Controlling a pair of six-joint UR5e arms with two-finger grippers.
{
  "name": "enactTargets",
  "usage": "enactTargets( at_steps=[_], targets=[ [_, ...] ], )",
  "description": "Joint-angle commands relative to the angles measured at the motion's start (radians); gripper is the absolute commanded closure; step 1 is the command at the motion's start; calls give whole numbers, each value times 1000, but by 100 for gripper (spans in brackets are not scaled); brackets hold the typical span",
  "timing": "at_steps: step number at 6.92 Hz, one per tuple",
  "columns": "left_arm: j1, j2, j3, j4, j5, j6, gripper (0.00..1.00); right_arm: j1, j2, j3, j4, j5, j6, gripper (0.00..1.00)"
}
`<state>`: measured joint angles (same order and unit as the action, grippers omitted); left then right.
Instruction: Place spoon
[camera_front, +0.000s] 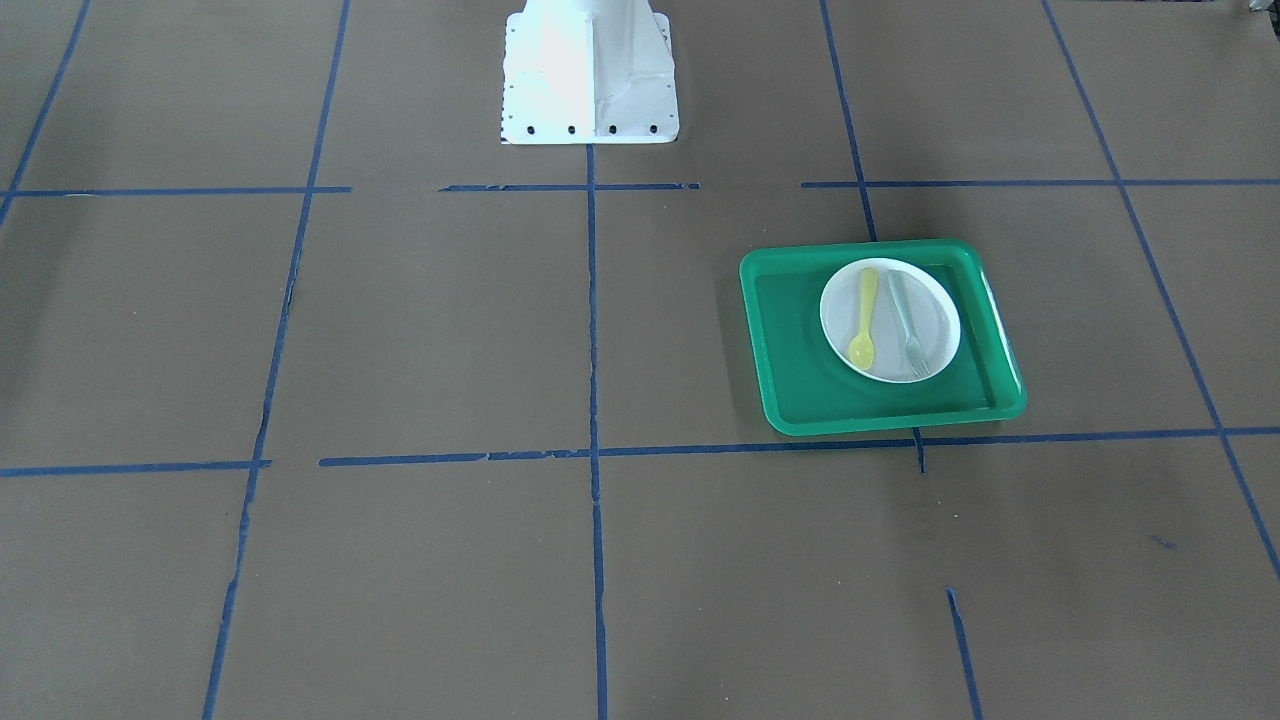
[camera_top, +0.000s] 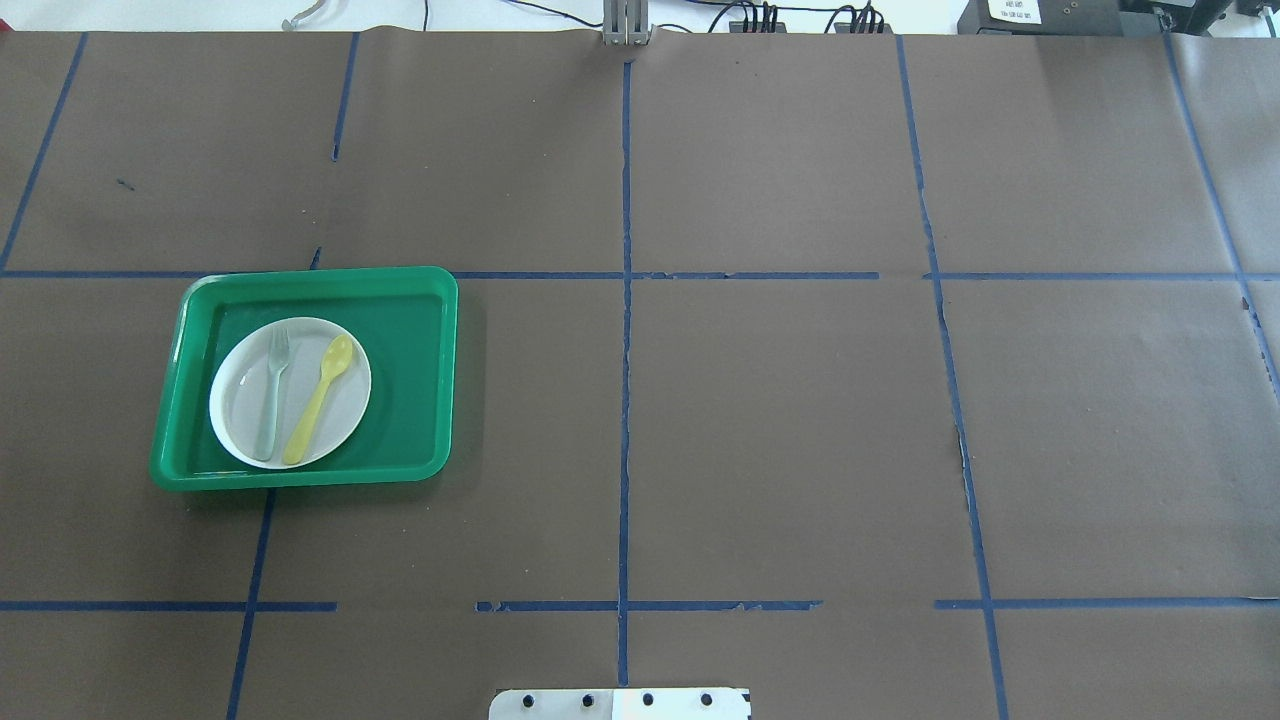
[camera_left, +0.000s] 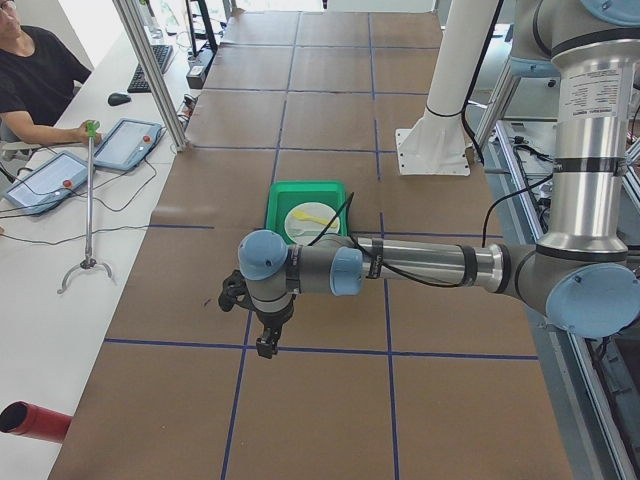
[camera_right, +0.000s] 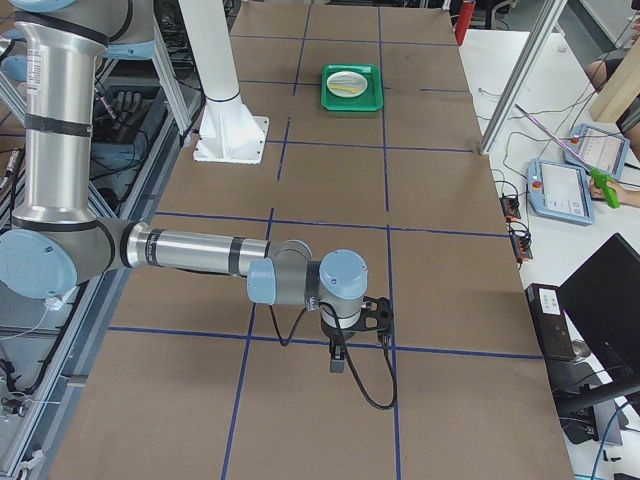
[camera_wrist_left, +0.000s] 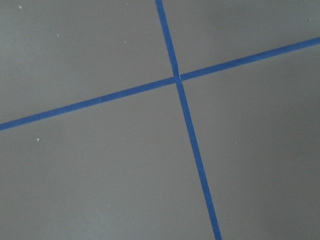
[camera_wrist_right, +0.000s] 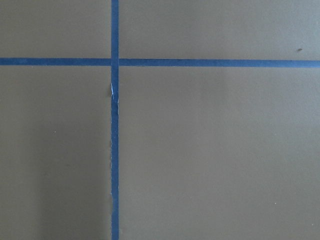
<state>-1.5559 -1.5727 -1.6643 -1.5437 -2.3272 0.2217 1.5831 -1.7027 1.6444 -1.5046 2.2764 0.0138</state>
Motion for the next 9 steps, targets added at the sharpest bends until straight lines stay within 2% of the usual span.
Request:
enactTargets(
  at_steps=[1,2,3,5,7,9],
  targets=[
    [166,-68,-113,-12,-12,-279,0,0,0,0,0,0,0,0],
    [272,-93,-170,-83,-2,-499,0,0,0,0,0,0,0,0],
    [372,-128,-208,-97,5,-685,0,0,0,0,0,0,-2,0],
    [518,-249,-218,-95,6,-949,0,0,0,0,0,0,0,0],
    [675,-290,-215,-107,156,-1131,0,0,0,0,0,0,0,0],
    [744,-270,-158,-258,230,-1247,0,0,0,0,0,0,0,0]
  ],
)
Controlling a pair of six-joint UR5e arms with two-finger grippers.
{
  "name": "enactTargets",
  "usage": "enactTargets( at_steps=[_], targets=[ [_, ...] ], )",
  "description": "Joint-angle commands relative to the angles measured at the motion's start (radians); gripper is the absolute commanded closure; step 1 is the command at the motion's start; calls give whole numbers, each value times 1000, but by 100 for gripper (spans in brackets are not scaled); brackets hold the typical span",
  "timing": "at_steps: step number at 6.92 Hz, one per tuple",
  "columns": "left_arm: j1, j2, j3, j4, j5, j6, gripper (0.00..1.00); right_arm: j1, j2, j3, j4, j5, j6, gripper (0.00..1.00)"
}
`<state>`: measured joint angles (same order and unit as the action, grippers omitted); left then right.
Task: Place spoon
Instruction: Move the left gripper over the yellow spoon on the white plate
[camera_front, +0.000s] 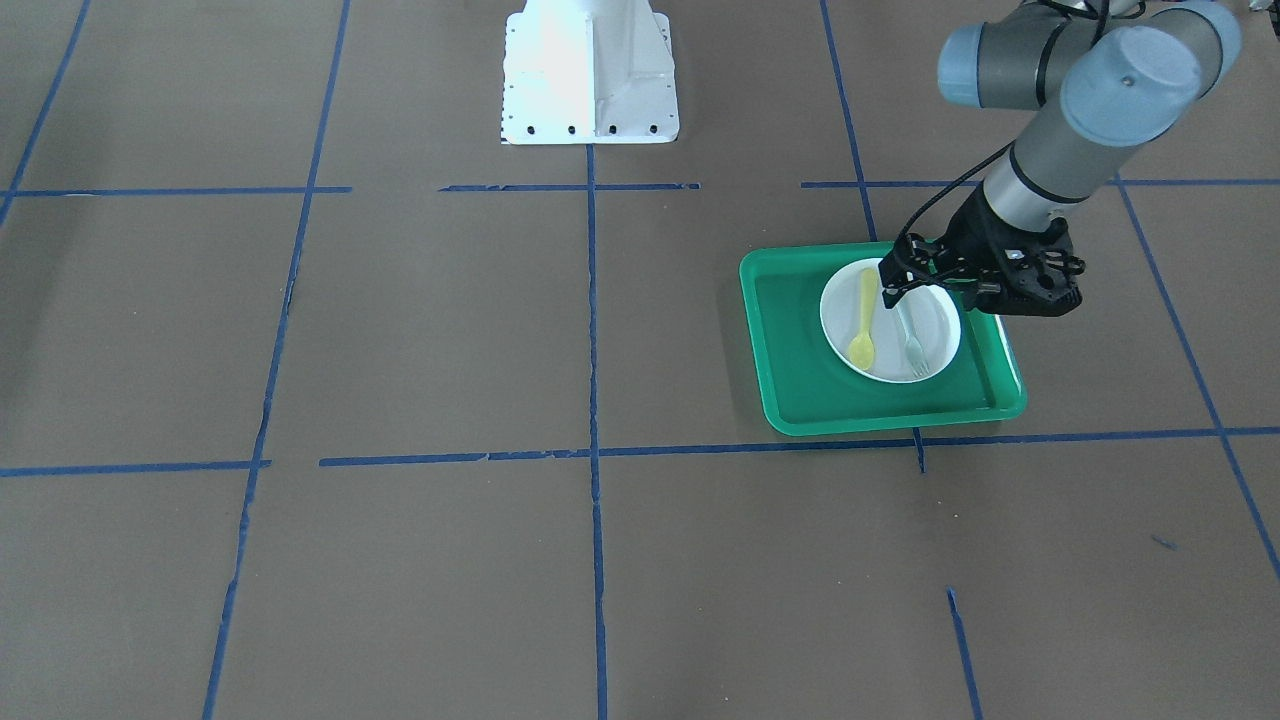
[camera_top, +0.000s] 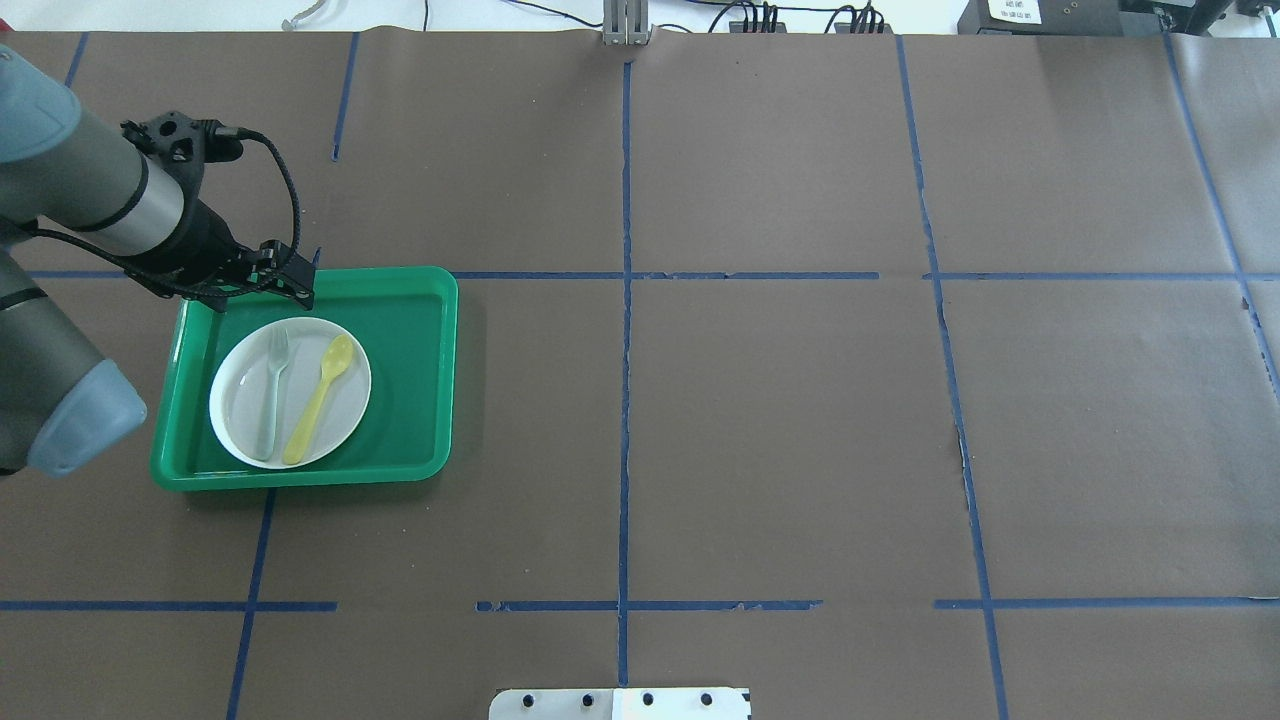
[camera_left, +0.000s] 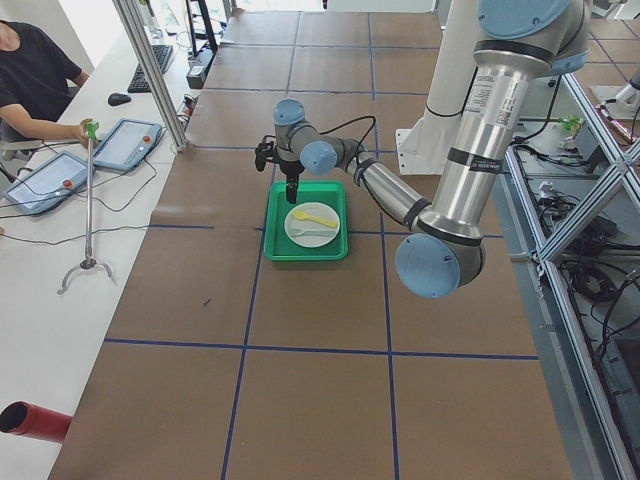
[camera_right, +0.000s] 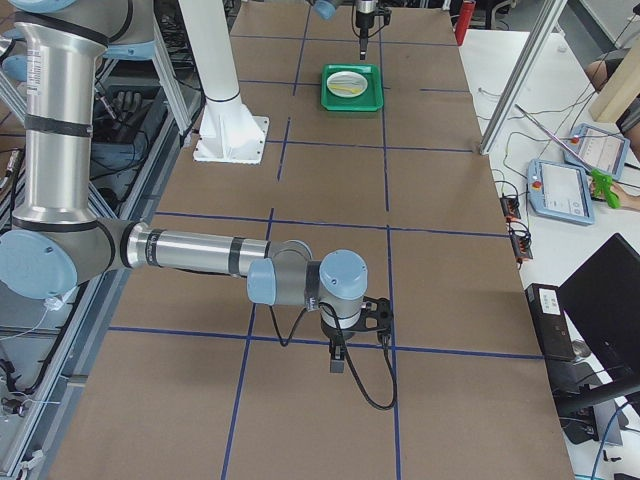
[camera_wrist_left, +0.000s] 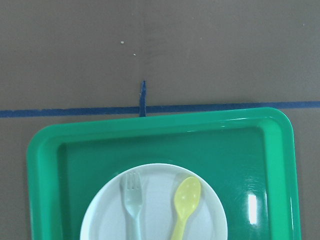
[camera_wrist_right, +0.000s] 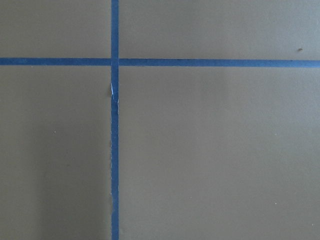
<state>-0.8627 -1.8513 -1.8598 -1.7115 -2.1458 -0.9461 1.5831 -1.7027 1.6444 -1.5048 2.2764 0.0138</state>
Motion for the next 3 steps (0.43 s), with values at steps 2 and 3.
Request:
enactTargets(
  at_steps=[2,3],
  targets=[
    [103,53,100,-221,92,-129,6,0,0,0,2,0,0,0],
    [129,55,120,-252,98,-163,10,0,0,0,0,0,-2,0]
  ],
)
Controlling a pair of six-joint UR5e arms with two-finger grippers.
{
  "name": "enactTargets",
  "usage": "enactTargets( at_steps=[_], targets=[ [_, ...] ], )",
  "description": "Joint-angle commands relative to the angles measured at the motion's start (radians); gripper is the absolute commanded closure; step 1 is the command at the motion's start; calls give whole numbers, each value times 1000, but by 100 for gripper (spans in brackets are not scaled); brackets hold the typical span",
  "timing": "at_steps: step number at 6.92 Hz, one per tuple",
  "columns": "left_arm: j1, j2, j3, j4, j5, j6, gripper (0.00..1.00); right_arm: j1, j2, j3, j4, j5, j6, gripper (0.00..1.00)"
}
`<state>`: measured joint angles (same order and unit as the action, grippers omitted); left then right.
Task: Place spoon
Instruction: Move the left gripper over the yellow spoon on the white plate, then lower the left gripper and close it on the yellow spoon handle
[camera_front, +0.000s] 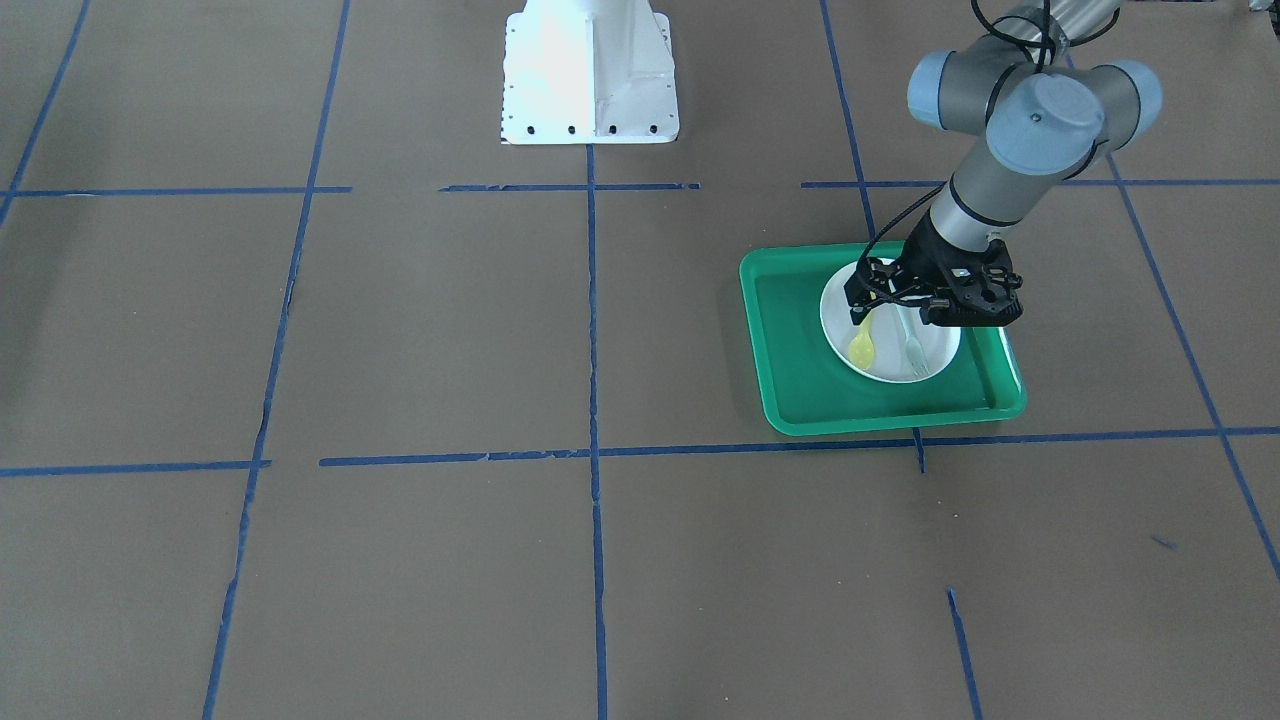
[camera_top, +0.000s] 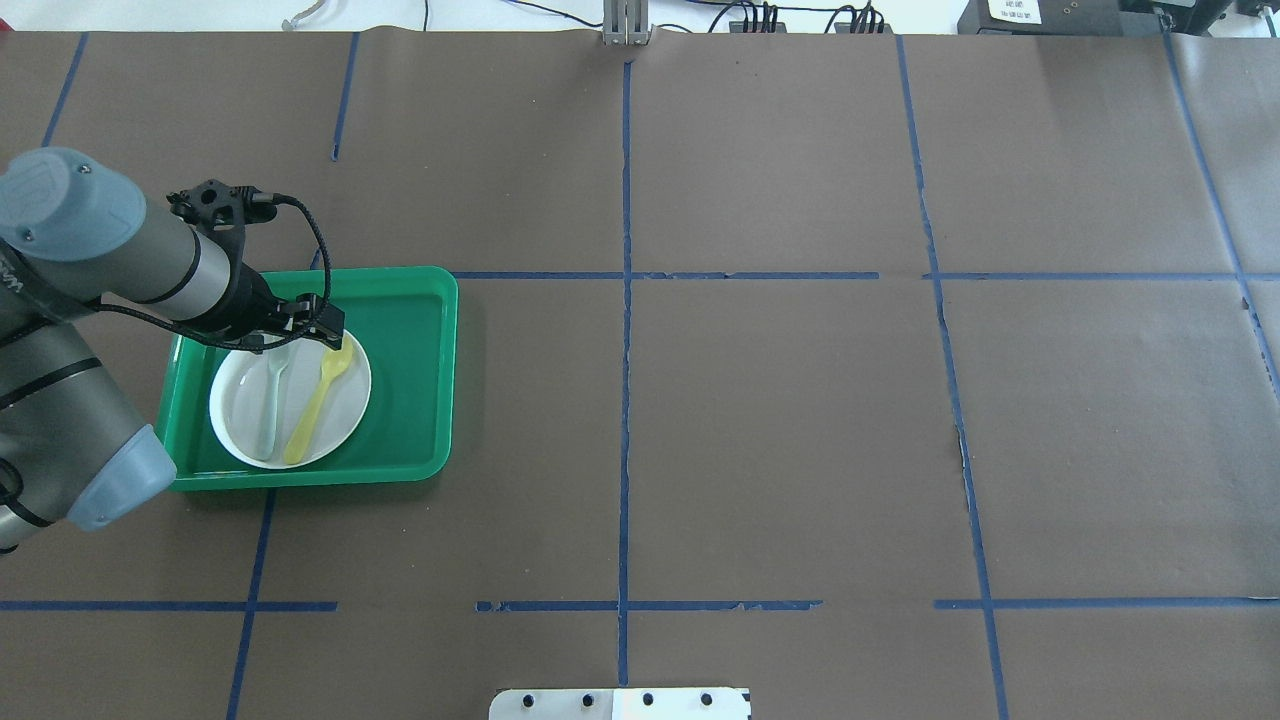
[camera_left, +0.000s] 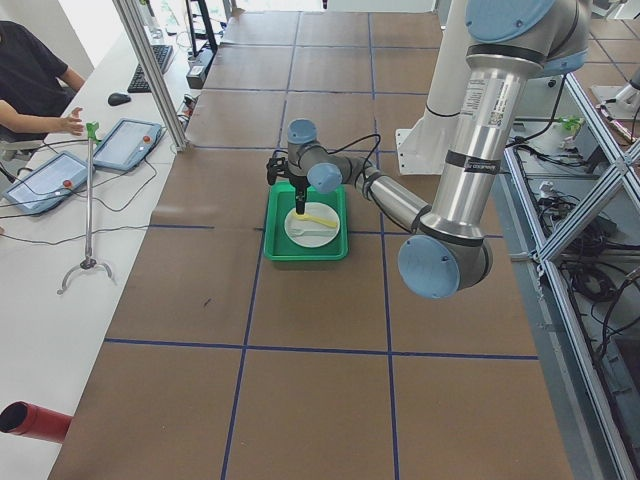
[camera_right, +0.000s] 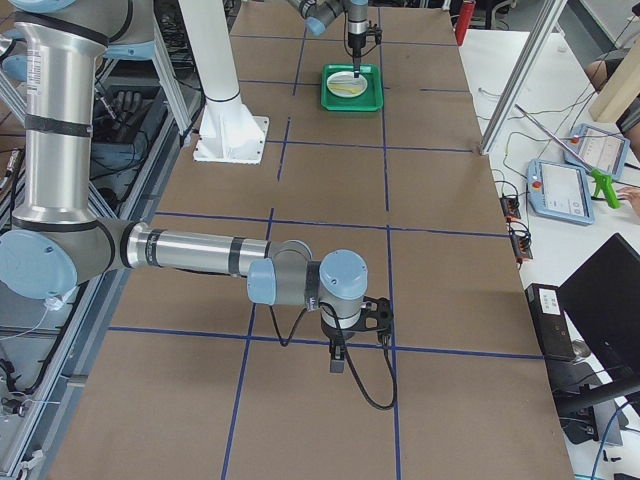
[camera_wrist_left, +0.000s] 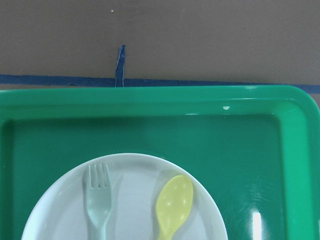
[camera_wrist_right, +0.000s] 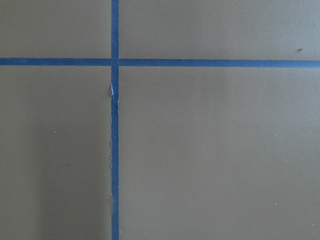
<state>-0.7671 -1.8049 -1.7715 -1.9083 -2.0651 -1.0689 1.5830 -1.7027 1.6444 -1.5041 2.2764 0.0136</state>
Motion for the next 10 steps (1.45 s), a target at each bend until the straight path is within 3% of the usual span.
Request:
enactTargets(
  at_steps=[1,2,10],
  targets=[
    [41,10,32,-60,17,-42,15,0,0,0,-1,0,0,0],
    [48,10,33,-58,17,-42,22,0,0,0,-1,0,0,0],
    [86,2,80,-57,17,-34,29,0,0,0,-1,0,0,0]
  ],
)
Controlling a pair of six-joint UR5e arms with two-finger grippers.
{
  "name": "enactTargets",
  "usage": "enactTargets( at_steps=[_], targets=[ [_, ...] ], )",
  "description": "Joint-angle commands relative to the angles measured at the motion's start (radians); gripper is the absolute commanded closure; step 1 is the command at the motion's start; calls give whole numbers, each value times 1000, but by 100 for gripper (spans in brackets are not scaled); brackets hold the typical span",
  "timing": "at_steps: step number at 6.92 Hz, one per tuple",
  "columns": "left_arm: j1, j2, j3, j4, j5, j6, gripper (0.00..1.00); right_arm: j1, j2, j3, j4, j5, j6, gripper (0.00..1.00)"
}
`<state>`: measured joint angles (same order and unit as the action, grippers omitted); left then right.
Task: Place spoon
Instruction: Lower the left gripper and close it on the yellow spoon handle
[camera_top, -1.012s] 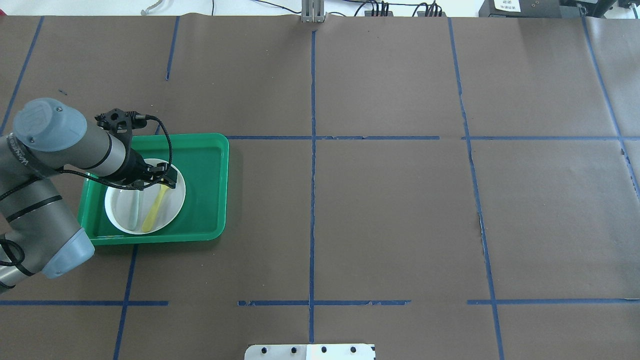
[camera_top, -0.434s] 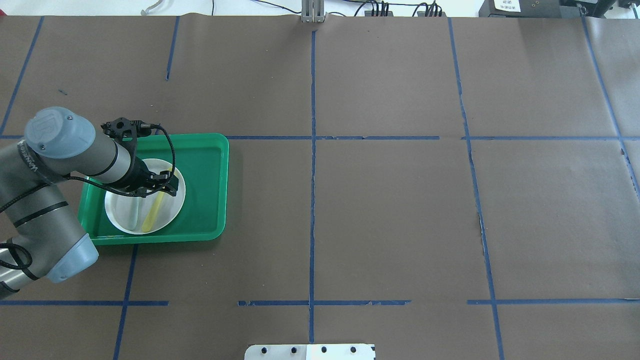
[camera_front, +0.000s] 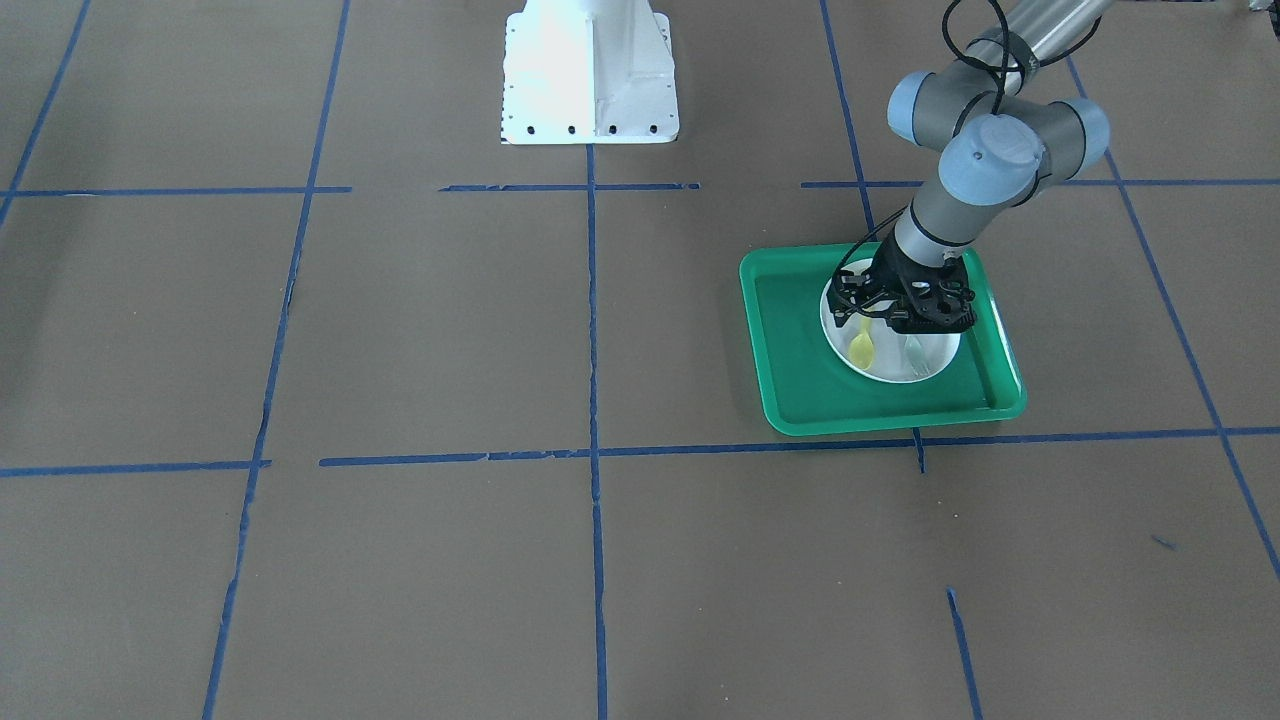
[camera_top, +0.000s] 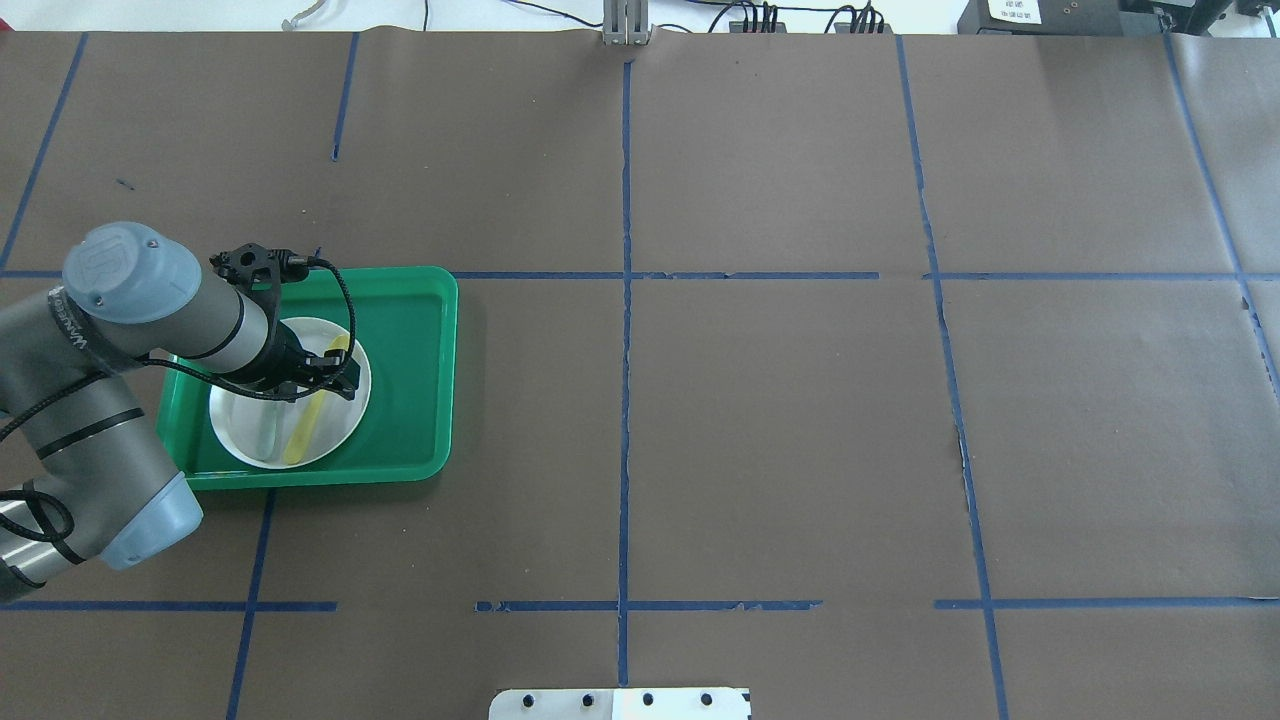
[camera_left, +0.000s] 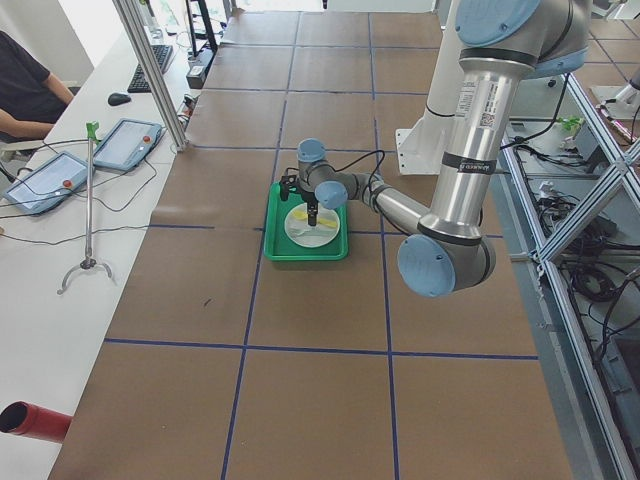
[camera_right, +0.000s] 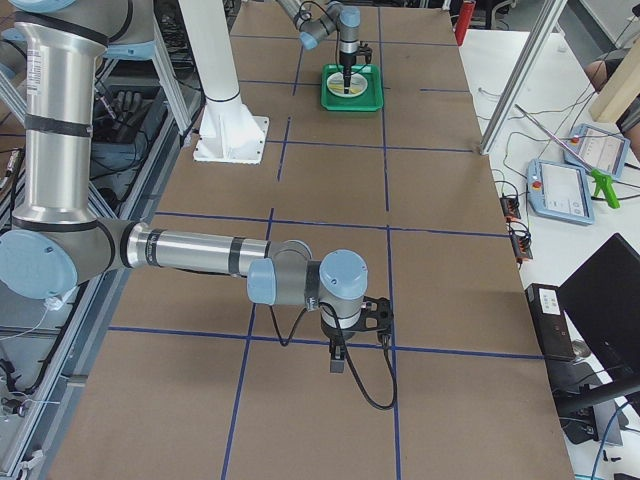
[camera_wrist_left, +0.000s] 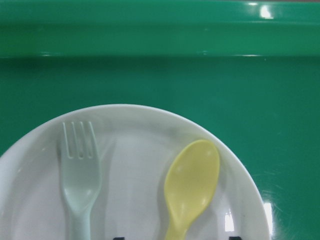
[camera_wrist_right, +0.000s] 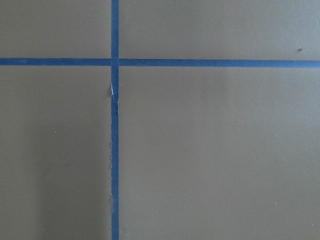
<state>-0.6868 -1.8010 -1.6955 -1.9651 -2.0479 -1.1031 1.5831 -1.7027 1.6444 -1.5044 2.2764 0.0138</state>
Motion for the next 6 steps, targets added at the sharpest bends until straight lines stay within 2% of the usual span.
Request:
enactTargets(
  at_steps=[1,2,3,6],
  targets=[
    [6,-3,4,-1,0,0,36,0,0,0,0,0,0,0],
    [6,-3,4,-2,0,0,46,0,0,0,0,0,0,0],
    [6,-1,0,0,0,0,63,0,0,0,1,0,0,0],
    [3,6,-9,0,0,2,96,0,0,0,1,0,0,0]
  ],
)
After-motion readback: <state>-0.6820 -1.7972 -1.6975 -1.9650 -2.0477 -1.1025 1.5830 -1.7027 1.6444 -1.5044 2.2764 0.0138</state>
